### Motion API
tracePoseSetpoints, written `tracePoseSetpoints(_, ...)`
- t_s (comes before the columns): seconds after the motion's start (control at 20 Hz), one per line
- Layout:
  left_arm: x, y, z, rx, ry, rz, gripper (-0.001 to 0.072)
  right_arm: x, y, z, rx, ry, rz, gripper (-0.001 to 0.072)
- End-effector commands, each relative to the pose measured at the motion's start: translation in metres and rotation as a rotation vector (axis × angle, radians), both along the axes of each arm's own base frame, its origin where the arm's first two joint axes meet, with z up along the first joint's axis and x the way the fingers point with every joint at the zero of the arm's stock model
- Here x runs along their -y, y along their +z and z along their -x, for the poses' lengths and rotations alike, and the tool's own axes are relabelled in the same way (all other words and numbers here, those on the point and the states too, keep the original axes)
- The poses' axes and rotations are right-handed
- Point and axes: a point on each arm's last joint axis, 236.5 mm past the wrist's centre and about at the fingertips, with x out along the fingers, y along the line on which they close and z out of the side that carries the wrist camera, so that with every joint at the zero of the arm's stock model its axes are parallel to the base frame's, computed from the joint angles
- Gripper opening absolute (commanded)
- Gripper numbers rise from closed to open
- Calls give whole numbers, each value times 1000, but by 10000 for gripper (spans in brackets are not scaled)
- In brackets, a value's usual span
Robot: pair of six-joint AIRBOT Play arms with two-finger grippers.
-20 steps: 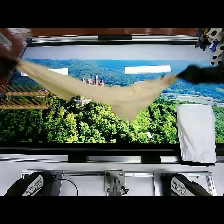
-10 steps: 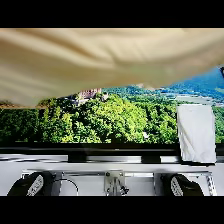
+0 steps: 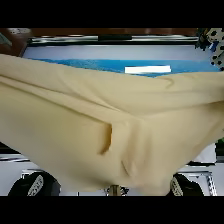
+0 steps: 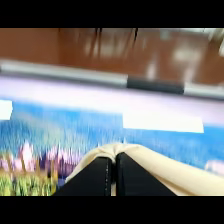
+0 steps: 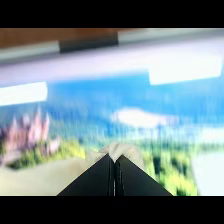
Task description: Fold the shirts.
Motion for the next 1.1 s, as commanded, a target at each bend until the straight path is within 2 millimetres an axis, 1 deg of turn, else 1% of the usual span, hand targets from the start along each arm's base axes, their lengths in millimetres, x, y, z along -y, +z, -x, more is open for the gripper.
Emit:
tracePoseSetpoints(0.0, -14, -143, -49, -359, 5, 88, 35, 17, -110, -26, -324, -37, -73, 65)
tracePoseSetpoints(0.05, -18, -178, -65, -421, 4, 106, 35, 21, -135, -50, -314, -59, -114, 64)
tracePoseSetpoints(0.15, -20, -230, -96, -502, 4, 182, 35, 26, -191, -100, -287, -107, -228, 65)
tracePoseSetpoints(0.2, -15, -249, -115, -531, -9, 247, 35, 23, -220, -124, -276, -125, -314, 64)
tracePoseSetpoints(0.25, -12, -262, -134, -543, -18, 310, 35, 23, -241, -147, -249, -145, -384, 65)
tracePoseSetpoints(0.3, -9, -271, -153, -533, -19, 376, 35, 25, -254, -173, -207, -148, -431, 65)
tracePoseSetpoints(0.4, -7, -278, -191, -484, -6, 513, 36, 29, -264, -218, -127, -135, -492, 65)
tracePoseSetpoints(0.45, -6, -283, -206, -465, 4, 586, 36, 33, -268, -235, -93, -150, -536, 65)
tracePoseSetpoints(0.5, -4, -291, -214, -470, 9, 622, 36, 36, -277, -249, -77, -171, -580, 65)
tracePoseSetpoints(0.55, -1, -304, -217, -498, 6, 626, 36, 37, -292, -256, -94, -181, -602, 65)
tracePoseSetpoints(0.6, 6, -319, -218, -534, -17, 605, 35, 35, -315, -258, -147, -182, -618, 65)
tracePoseSetpoints(0.7, 25, -347, -214, -629, -64, 599, 40, 15, -356, -250, -291, -133, -659, 65)
tracePoseSetpoints(0.75, 38, -361, -209, -685, -92, 601, 87, 7, -369, -244, -341, -94, -660, 83)
tracePoseSetpoints(0.8, 50, -373, -205, -731, -116, 602, 211, -1, -377, -238, -374, -50, -650, 91)
tracePoseSetpoints(0.85, 56, -378, -202, -757, -129, 605, 395, -4, -378, -236, -383, -28, -646, 167)
tracePoseSetpoints(0.9, 57, -379, -199, -775, -121, 627, 519, -5, -373, -234, -380, -12, -649, 521)
tracePoseSetpoints(0.95, 53, -375, -195, -792, -104, 657, 526, -7, -364, -230, -375, 30, -640, 627)
tracePoseSetpoints(1.0, 46, -370, -188, -811, -107, 670, 525, -7, -352, -224, -375, 83, -618, 627)
tracePoseSetpoints(1.05, 35, -364, -175, -848, -115, 667, 523, -1, -342, -216, -386, 115, -591, 627)
